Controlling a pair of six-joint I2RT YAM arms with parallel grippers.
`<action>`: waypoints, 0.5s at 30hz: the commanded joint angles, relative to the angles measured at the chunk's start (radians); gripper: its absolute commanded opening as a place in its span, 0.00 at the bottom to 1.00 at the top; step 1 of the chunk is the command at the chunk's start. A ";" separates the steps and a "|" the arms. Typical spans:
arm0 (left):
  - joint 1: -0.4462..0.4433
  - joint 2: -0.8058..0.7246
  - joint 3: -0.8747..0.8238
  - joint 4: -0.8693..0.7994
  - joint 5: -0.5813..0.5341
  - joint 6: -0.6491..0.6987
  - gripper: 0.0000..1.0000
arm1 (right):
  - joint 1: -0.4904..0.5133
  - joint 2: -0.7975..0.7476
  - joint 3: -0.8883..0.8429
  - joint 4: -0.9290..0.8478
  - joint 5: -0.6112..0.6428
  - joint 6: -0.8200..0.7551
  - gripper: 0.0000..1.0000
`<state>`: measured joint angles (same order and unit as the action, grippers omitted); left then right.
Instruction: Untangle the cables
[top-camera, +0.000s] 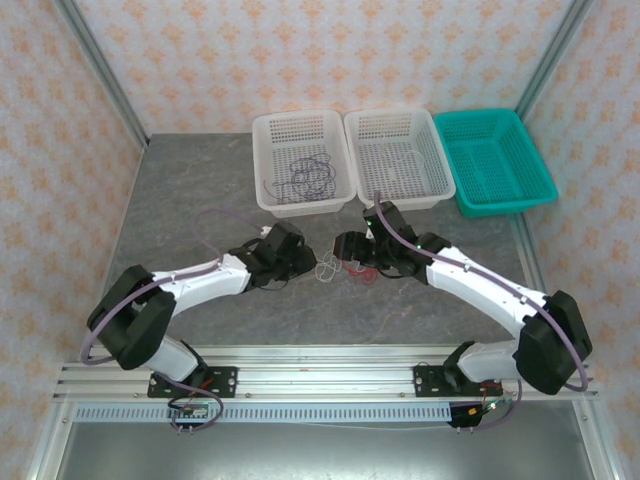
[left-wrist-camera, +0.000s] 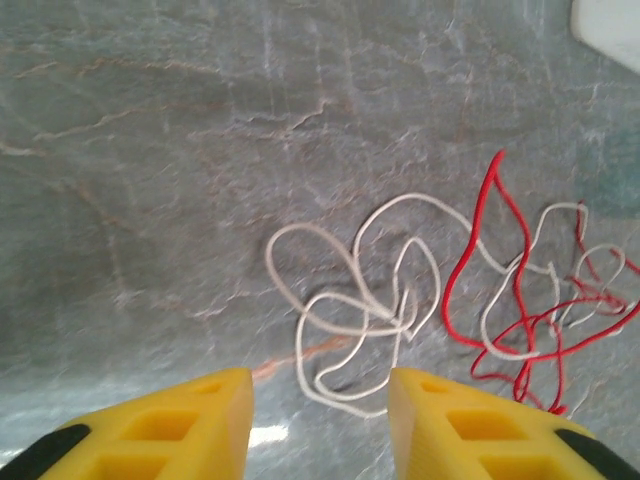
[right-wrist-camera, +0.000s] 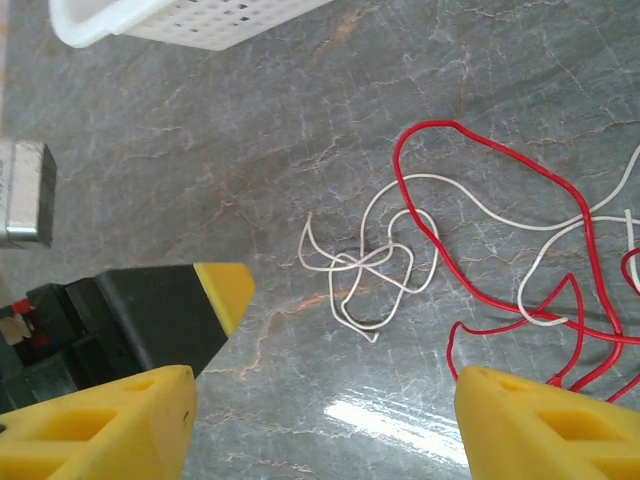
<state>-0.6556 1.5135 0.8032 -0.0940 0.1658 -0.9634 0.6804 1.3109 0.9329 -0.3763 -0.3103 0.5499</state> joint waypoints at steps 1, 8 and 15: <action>-0.006 0.042 0.051 0.071 -0.040 -0.032 0.45 | 0.004 0.014 0.009 0.033 0.005 0.014 0.69; -0.005 0.204 0.182 -0.003 0.000 0.012 0.62 | 0.004 0.017 -0.003 0.037 0.005 0.017 0.70; -0.006 0.296 0.214 -0.123 -0.023 -0.028 0.51 | 0.004 -0.007 -0.054 0.081 0.010 0.047 0.71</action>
<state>-0.6556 1.7832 0.9909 -0.1192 0.1703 -0.9787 0.6804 1.3239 0.9005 -0.3317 -0.3134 0.5747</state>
